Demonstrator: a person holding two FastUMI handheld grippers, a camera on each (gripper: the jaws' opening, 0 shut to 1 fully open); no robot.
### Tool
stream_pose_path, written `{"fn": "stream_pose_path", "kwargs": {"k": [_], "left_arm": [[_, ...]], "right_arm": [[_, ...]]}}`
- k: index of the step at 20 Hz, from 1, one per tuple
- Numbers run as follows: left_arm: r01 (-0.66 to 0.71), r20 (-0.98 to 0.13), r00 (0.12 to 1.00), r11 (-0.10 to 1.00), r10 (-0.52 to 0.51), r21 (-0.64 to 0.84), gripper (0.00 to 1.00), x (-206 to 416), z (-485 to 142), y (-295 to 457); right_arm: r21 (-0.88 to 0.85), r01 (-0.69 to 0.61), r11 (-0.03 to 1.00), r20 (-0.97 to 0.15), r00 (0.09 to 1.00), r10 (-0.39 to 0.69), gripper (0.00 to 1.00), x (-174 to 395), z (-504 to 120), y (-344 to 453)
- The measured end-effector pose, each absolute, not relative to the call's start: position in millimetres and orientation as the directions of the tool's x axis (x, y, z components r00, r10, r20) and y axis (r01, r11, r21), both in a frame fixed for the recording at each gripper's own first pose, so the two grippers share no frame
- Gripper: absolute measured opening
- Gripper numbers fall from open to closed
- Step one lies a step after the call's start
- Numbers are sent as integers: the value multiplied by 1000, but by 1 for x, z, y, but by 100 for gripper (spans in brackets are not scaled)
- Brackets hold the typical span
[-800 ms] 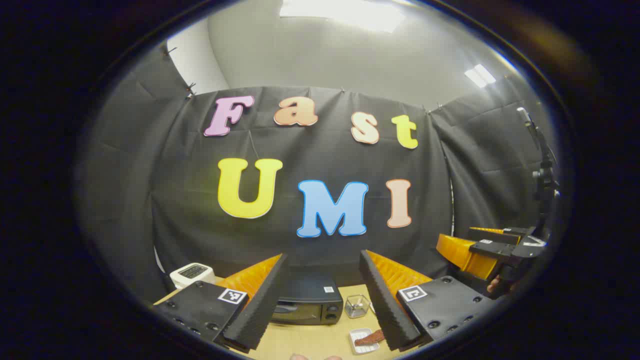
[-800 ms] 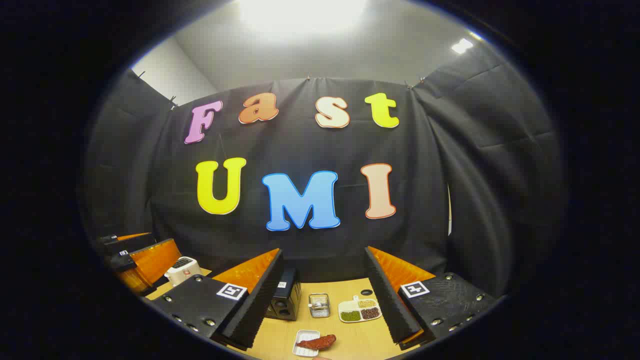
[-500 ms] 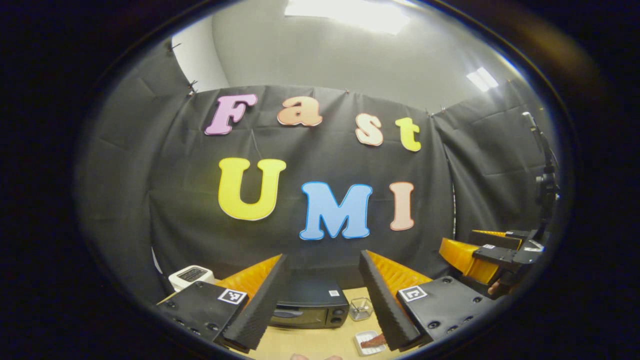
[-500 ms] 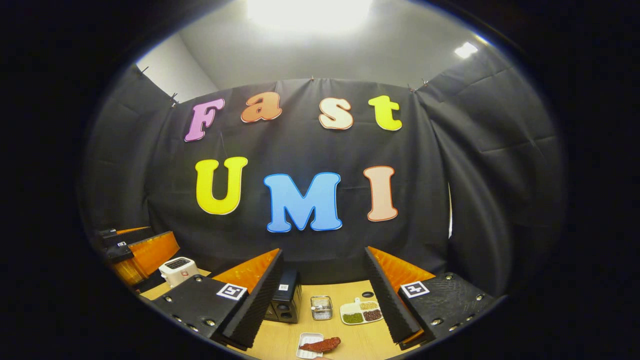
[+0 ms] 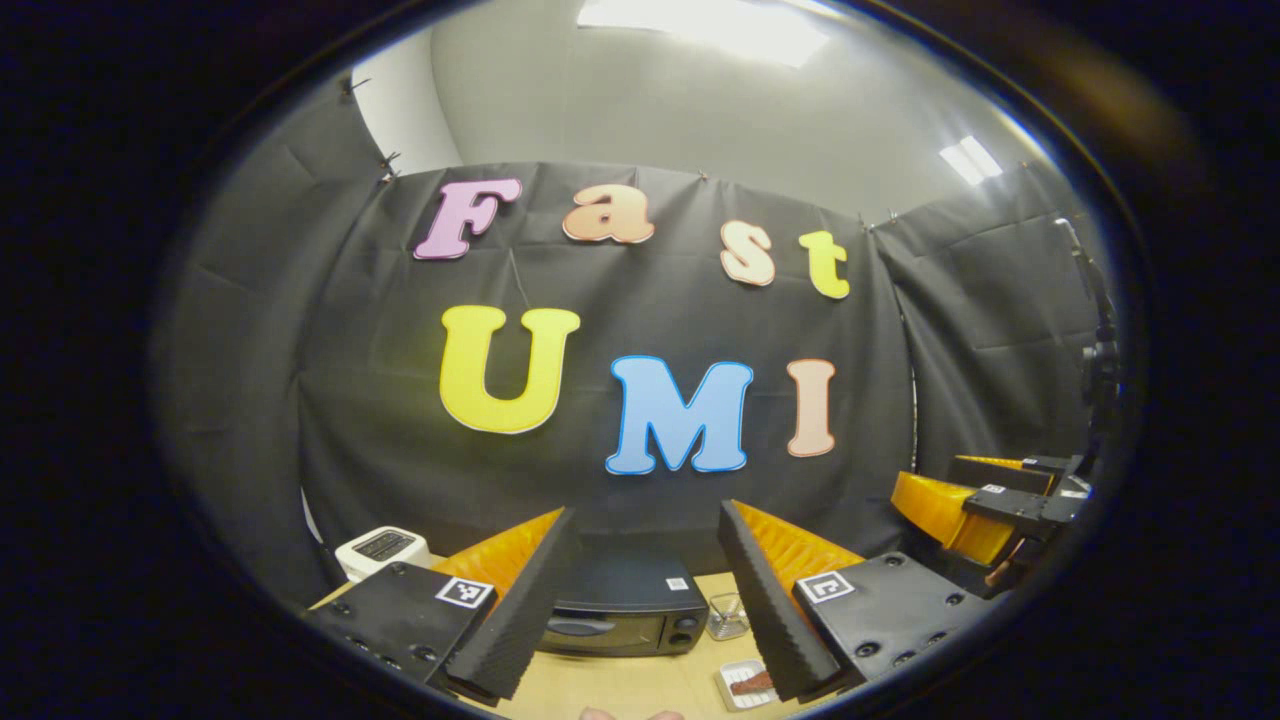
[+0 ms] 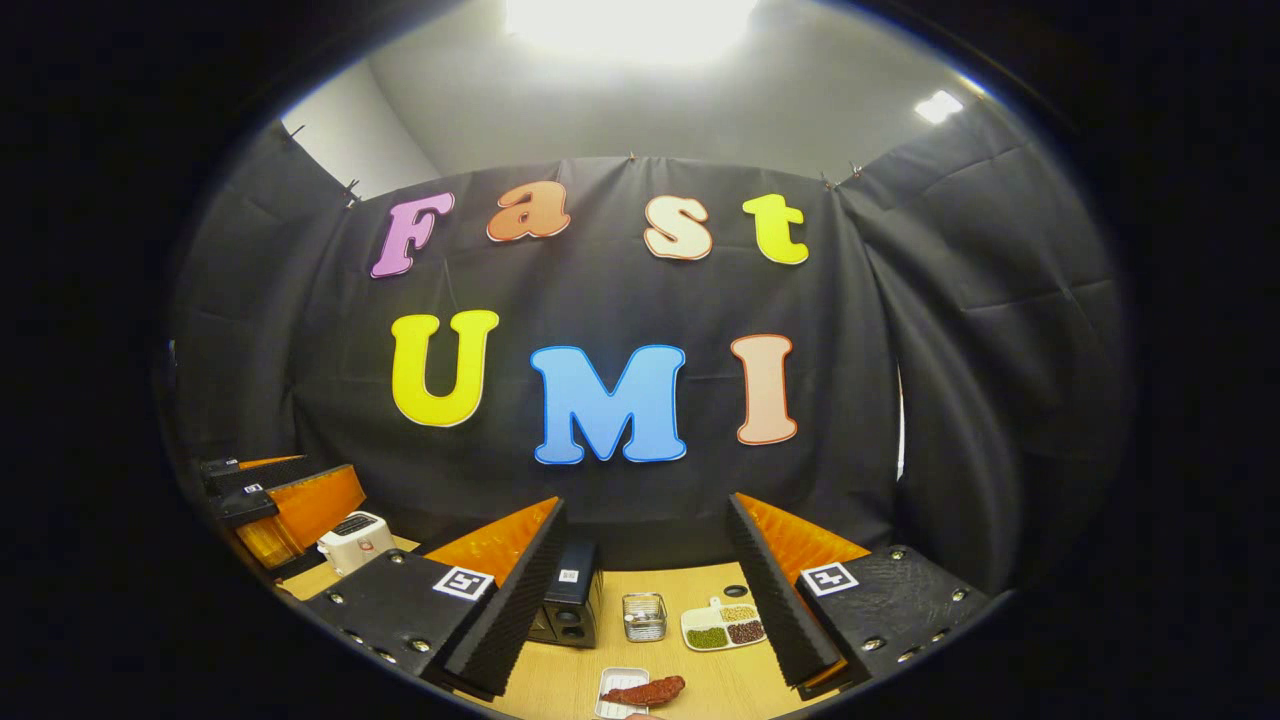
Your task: Open the electric oven with the left hand, put the food in, and close the electric oven.
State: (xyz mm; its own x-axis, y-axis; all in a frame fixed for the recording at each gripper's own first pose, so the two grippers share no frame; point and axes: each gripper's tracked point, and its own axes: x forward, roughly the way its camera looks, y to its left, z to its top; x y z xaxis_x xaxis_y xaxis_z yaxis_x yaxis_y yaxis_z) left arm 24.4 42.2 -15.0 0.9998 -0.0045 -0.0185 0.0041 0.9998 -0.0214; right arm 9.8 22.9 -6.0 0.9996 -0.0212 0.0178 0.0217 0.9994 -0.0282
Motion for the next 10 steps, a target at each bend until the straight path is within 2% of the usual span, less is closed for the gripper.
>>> {"fn": "stream_pose_path", "kwargs": {"k": [1, 2, 4, 6, 10], "left_arm": [[2, -25, 1000, 1000, -3, -27, 92, 27, -18, 43], [1, -36, 999, 1000, -2, -31, 98, 28, -21, 44], [1, -53, 999, 1000, -2, -22, 98, 34, -25, 44], [-4, -66, 998, 1000, 4, -1, 92, 38, -36, 48], [-18, -136, 991, 1000, 15, -17, 98, 52, -74, 62]], "right_arm": [[-21, 24, 1000, 11, 1000, -23, 96, 11, -9, 21], [-17, 28, 999, 5, 1000, -27, 96, 13, -12, 19], [-13, 39, 999, -7, 999, -39, 96, 17, -19, 13], [-9, 43, 999, -26, 999, -43, 96, 22, -27, 10], [-16, 46, 999, -53, 997, -47, 96, 30, -43, 6]]}}
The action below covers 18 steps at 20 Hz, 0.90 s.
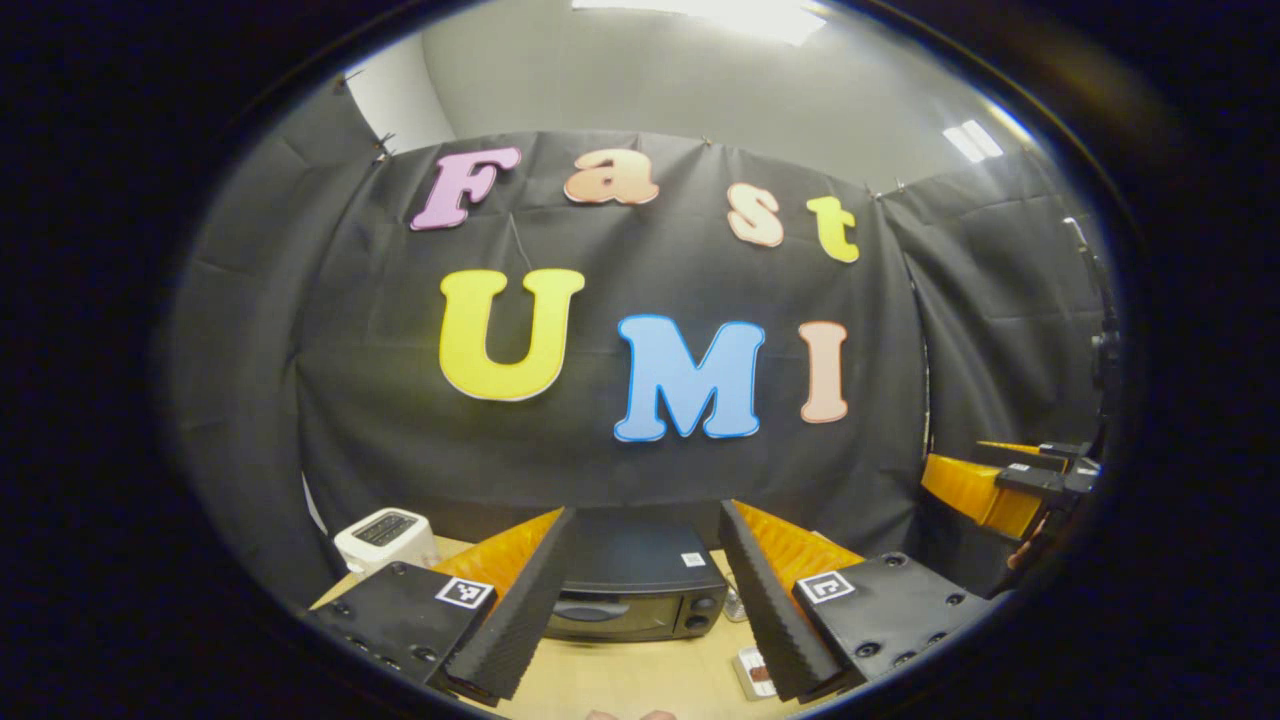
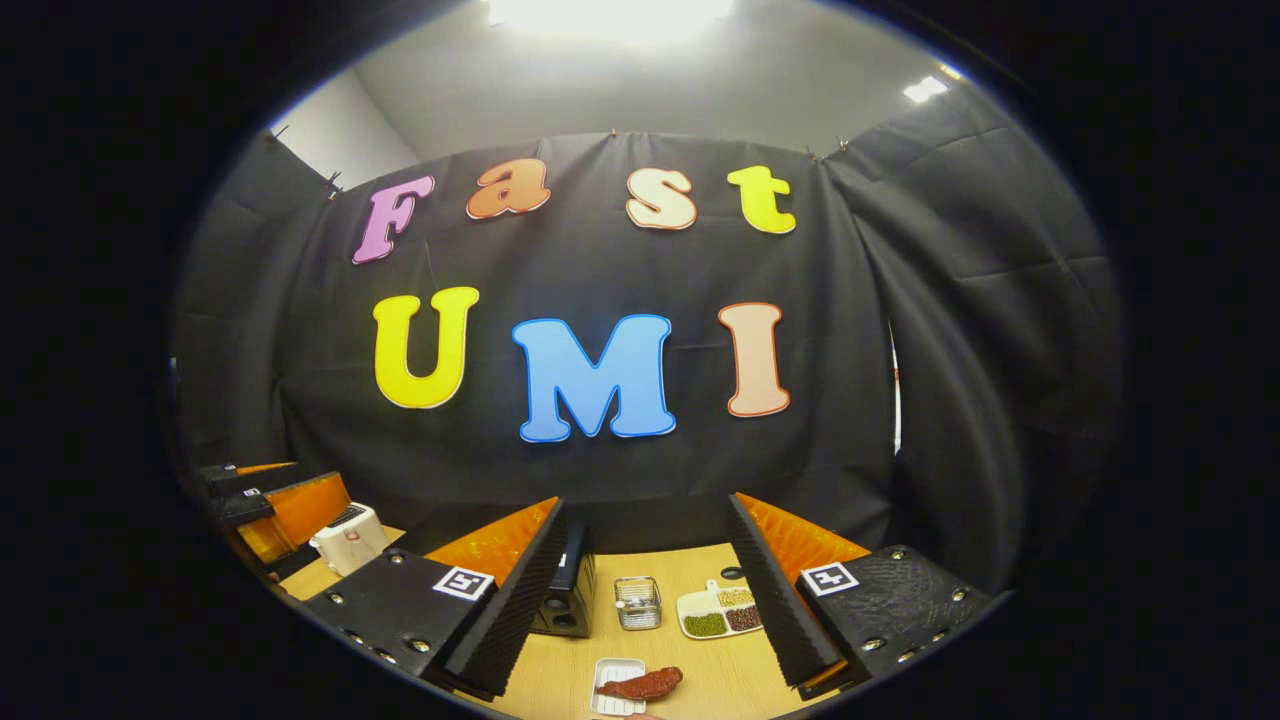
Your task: Open the electric oven with the left hand, put the food in, and close the electric oven.
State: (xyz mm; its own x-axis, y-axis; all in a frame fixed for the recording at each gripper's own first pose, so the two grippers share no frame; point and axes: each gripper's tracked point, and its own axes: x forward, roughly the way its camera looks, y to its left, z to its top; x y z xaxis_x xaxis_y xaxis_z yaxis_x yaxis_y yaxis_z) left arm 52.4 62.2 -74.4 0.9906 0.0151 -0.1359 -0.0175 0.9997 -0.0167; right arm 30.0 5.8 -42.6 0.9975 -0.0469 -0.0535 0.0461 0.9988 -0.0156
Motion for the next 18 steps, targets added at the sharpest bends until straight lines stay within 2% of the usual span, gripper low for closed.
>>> {"fn": "stream_pose_path", "kwargs": {"k": [2, 3, 5, 6, 8, 10, 11, 12, 14, 15, 16, 18], "left_arm": [[-30, -183, 983, 999, 22, -38, 95, 63, -100, 69], [-34, -203, 979, 999, 26, -40, 98, 70, -112, 73], [-38, -245, 969, 999, 30, -25, 98, 84, -140, 83], [-37, -268, 963, 999, 31, -16, 95, 90, -153, 89], [-39, -313, 949, 999, 35, -9, 98, 105, -179, 96], [-37, -355, 935, 999, 30, -13, 92, 121, -207, 104], [-34, -376, 926, 999, 27, -11, 98, 130, -221, 107], [-32, -397, 917, 999, 28, -2, 95, 137, -234, 110], [-30, -424, 905, 999, 36, 21, 98, 153, -255, 114], [-26, -439, 898, 999, 35, 27, 95, 158, -266, 116], [-23, -450, 892, 999, 36, 34, 99, 165, -275, 118], [-23, -480, 876, 999, 37, 35, 95, 177, -297, 122]], "right_arm": [[-21, 50, 999, -71, 996, -51, 96, 33, -50, 5], [-24, 53, 998, -81, 995, -54, 96, 35, -56, 5], [-32, 60, 998, -100, 993, -63, 96, 37, -64, 3], [-36, 66, 997, -110, 991, -70, 96, 37, -67, 1], [-45, 79, 996, -128, 988, -85, 96, 38, -75, -2], [-52, 96, 994, -143, 984, -103, 96, 38, -80, -5], [-53, 103, 993, -149, 983, -110, 96, 38, -84, -7], [-56, 109, 992, -156, 981, -117, 96, 37, -85, -7], [-69, 121, 990, -162, 978, -131, 96, 36, -87, -10], [-78, 128, 989, -164, 977, -139, 96, 37, -89, -12], [-86, 133, 987, -168, 975, -146, 96, 36, -90, -14], [-98, 146, 984, -172, 972, -162, 96, 35, -91, -16]]}}
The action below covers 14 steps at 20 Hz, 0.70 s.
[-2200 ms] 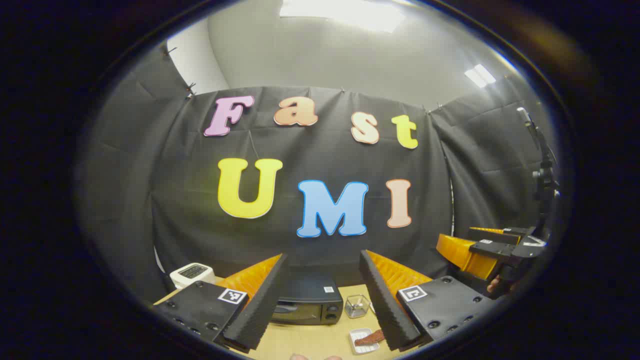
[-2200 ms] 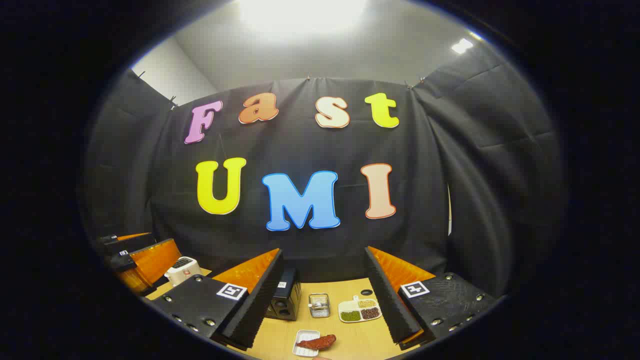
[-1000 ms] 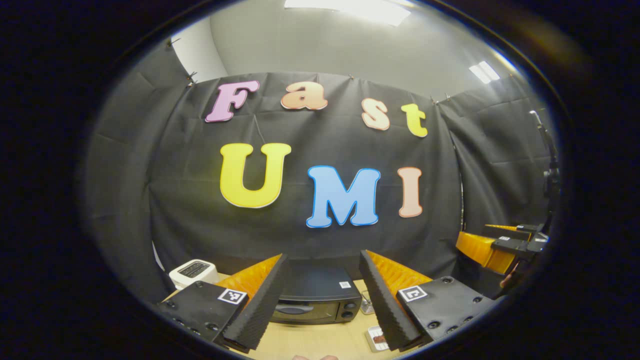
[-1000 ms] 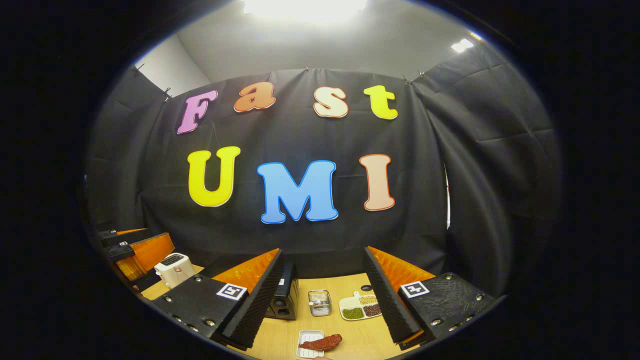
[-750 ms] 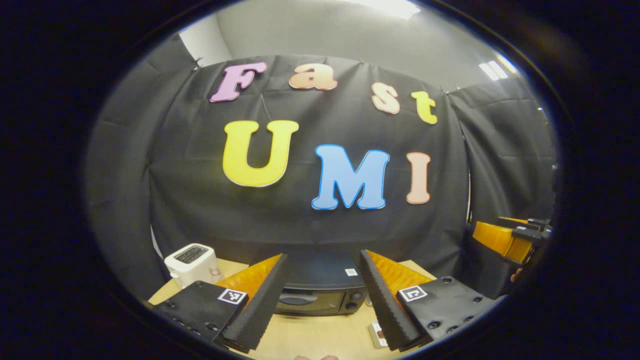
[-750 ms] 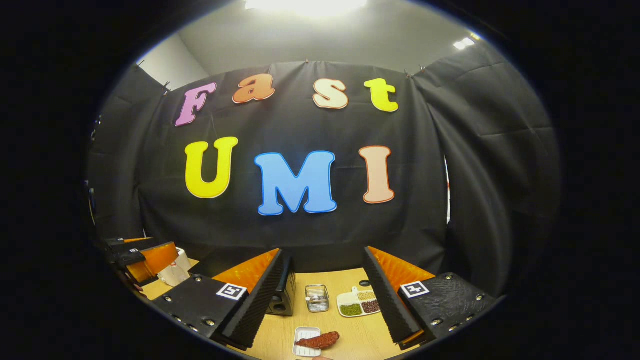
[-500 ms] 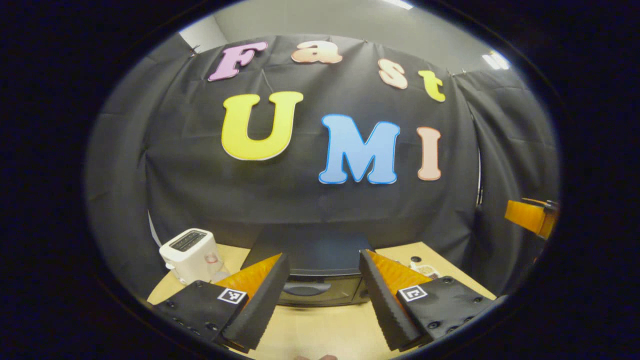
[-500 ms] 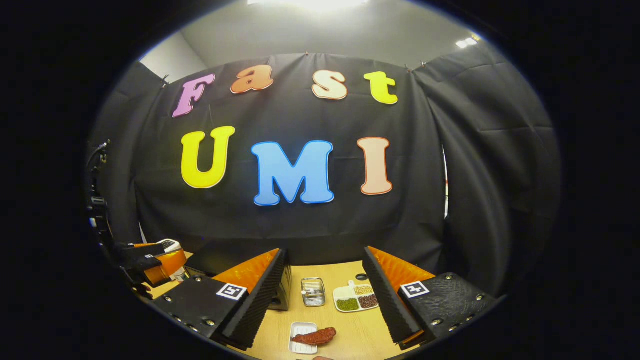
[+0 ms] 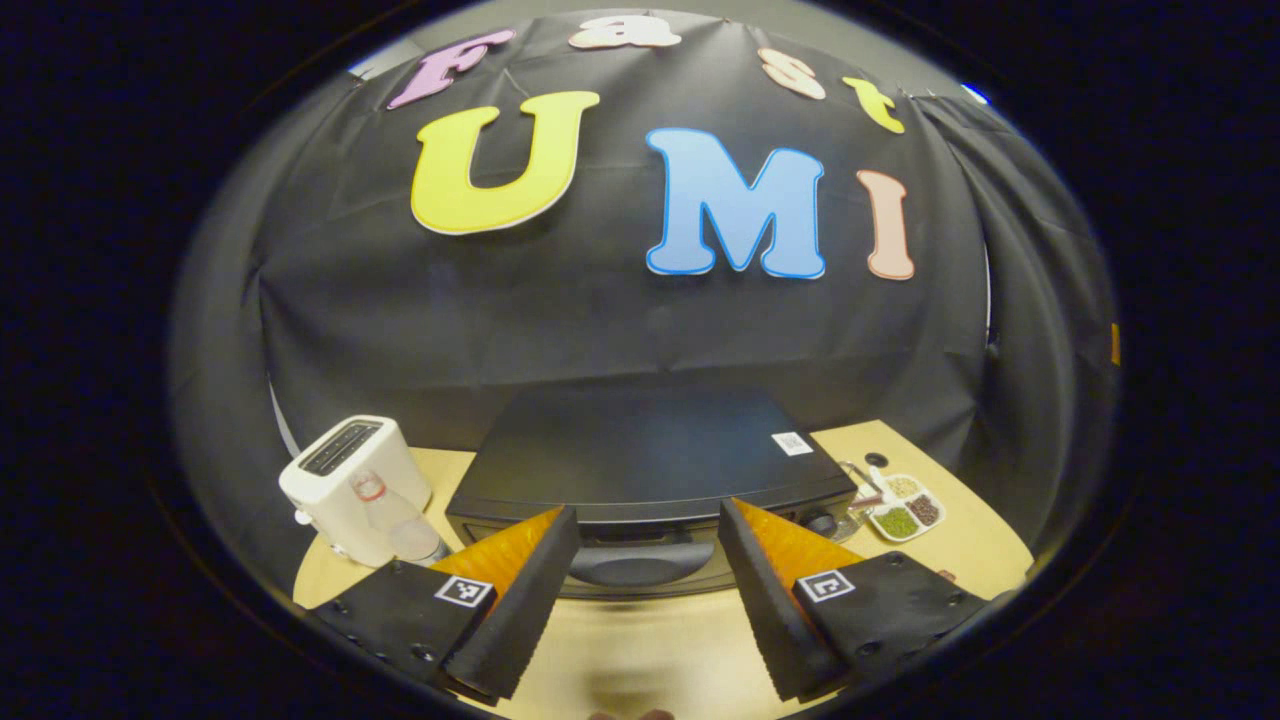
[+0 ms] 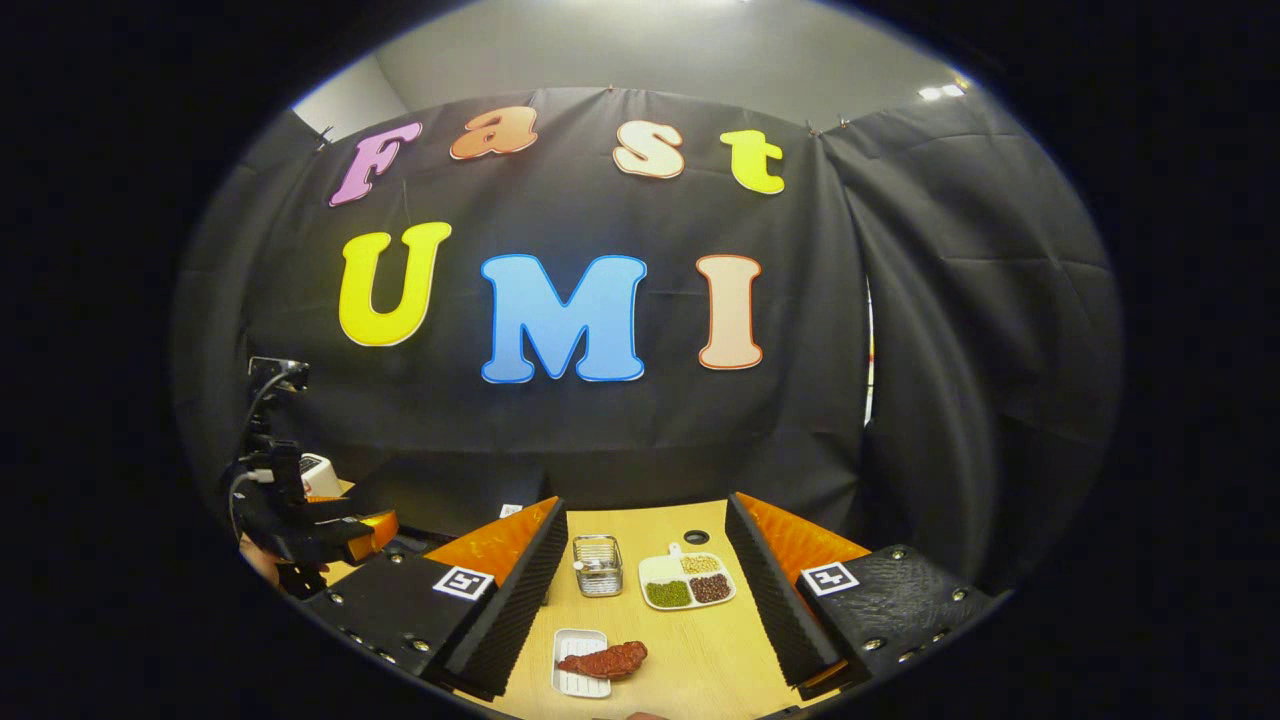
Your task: Open the electric oven with the left hand, put the food in, and close the electric oven.
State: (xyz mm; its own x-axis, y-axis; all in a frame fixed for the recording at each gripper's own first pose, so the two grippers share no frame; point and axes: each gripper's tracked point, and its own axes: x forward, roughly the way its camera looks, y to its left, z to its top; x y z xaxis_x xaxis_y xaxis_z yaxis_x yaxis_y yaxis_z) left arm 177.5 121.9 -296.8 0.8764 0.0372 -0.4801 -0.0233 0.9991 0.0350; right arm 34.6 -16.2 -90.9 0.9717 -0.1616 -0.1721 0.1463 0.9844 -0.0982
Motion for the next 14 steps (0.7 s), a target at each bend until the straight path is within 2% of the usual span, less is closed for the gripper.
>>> {"fn": "stream_pose_path", "kwargs": {"k": [3, 4, 5, 8, 9, 10, 12, 14], "left_arm": [[-44, -519, 853, 999, 52, 29, 99, 191, -324, 130], [-49, -529, 847, 998, 56, 28, 92, 194, -331, 133], [-51, -539, 840, 998, 59, 30, 95, 197, -336, 133], [-41, -551, 832, 998, 64, 55, 98, 201, -347, 133], [-40, -548, 834, 997, 68, 64, 95, 202, -347, 134], [-39, -548, 834, 997, 70, 69, 99, 201, -348, 134], [-50, -549, 833, 997, 74, 59, 99, 200, -347, 133], [-48, -553, 830, 997, 76, 64, 95, 195, -348, 133]], "right_arm": [[-112, 170, 979, -173, 967, -188, 96, 32, -91, -22], [-114, 177, 978, -173, 965, -195, 96, 31, -91, -23], [-117, 184, 976, -174, 964, -203, 96, 30, -91, -24], [-121, 202, 972, -174, 960, -222, 96, 28, -89, -26], [-122, 205, 971, -173, 959, -224, 96, 26, -89, -26], [-124, 205, 971, -172, 959, -225, 96, 26, -88, -25], [-123, 202, 972, -171, 960, -221, 96, 27, -88, -21], [-119, 192, 974, -171, 963, -210, 96, 28, -88, -16]]}}
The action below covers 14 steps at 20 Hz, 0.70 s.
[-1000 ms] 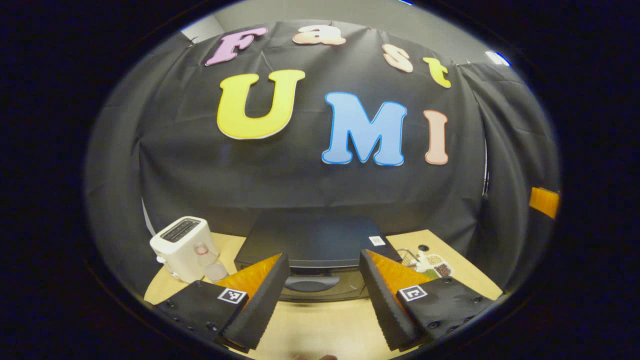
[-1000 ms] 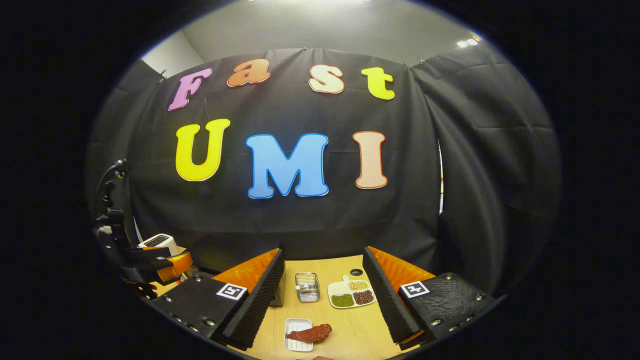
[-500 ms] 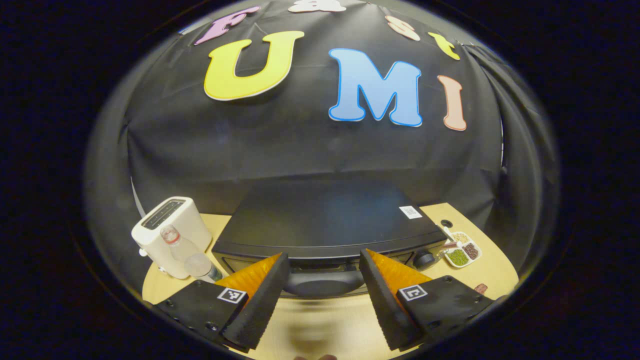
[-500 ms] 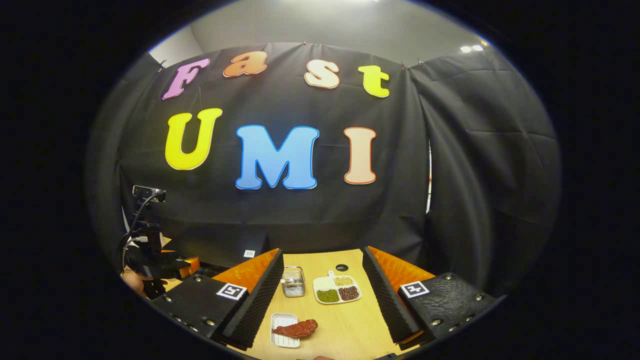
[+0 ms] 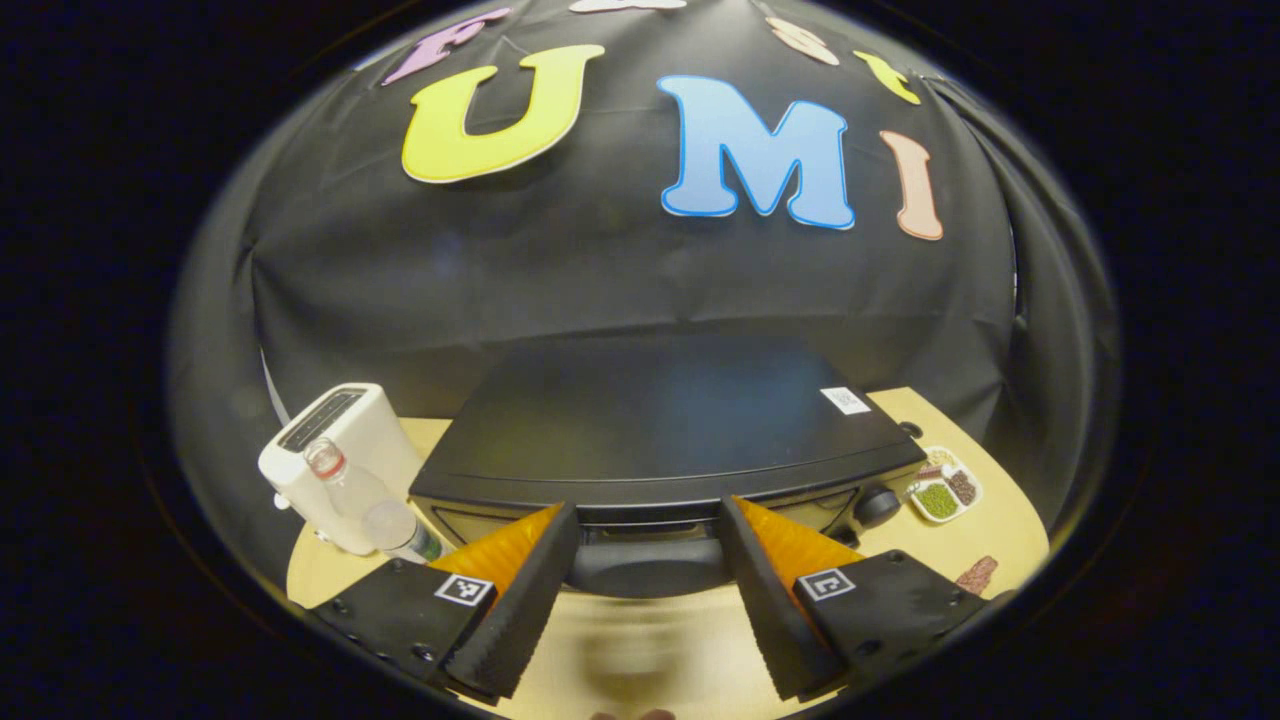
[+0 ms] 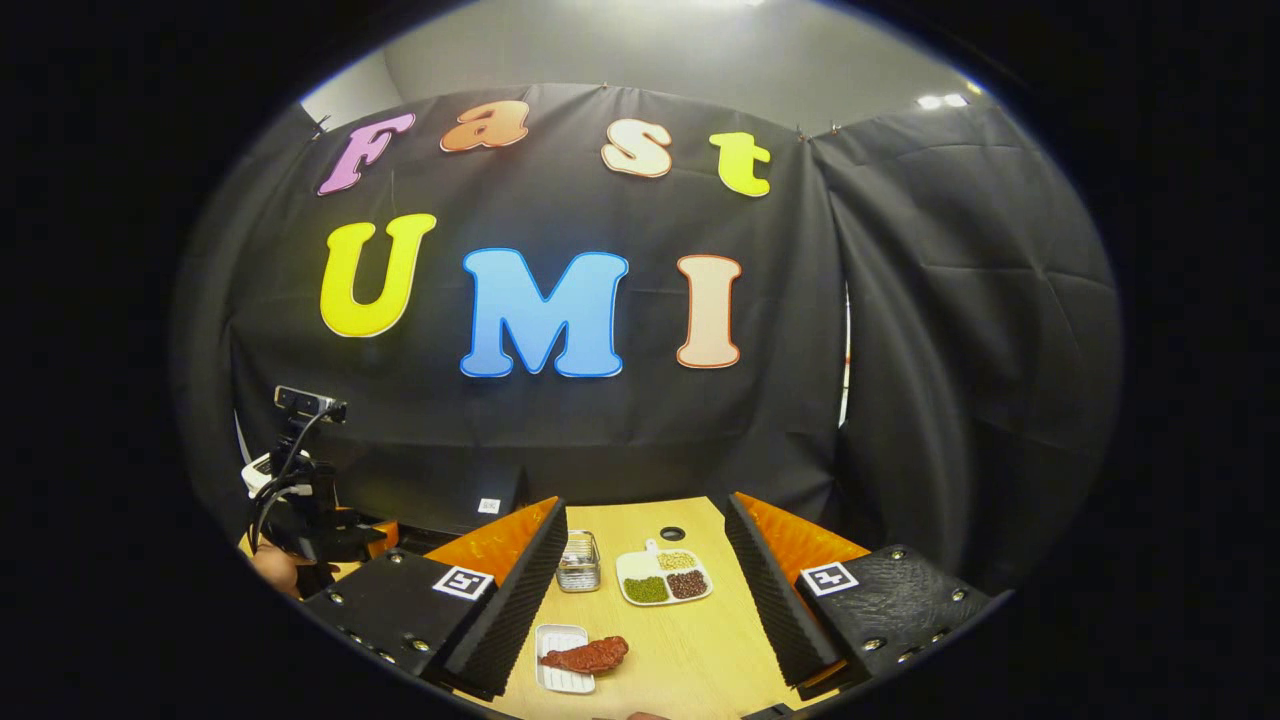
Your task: Open the electric oven with the left hand, put the food in, and close the electric oven.
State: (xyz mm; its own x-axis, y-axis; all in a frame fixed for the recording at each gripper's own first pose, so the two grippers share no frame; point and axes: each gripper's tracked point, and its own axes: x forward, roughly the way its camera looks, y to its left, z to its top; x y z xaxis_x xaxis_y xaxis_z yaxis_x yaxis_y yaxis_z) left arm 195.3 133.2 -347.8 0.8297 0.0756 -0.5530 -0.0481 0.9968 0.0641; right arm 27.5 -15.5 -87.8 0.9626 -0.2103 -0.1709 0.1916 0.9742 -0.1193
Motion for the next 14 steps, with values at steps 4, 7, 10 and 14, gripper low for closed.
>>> {"fn": "stream_pose_path", "kwargs": {"k": [4, 7, 10, 14], "left_arm": [[-33, -561, 826, 998, 60, 57, 95, 178, -349, 132], [-26, -576, 816, 999, 49, 47, 92, 159, -355, 131], [-20, -587, 808, 998, 47, 52, 99, 141, -362, 129], [-27, -592, 805, 999, 48, 44, 99, 120, -371, 127]], "right_arm": [[-122, 166, 978, -155, 971, -184, 95, 27, -83, -5], [-120, 145, 982, -156, 974, -163, 95, 26, -83, -1], [-118, 131, 984, -148, 978, -148, 95, 23, -80, 1], [-116, 113, 987, -162, 978, -131, 96, 18, -83, 2]]}}
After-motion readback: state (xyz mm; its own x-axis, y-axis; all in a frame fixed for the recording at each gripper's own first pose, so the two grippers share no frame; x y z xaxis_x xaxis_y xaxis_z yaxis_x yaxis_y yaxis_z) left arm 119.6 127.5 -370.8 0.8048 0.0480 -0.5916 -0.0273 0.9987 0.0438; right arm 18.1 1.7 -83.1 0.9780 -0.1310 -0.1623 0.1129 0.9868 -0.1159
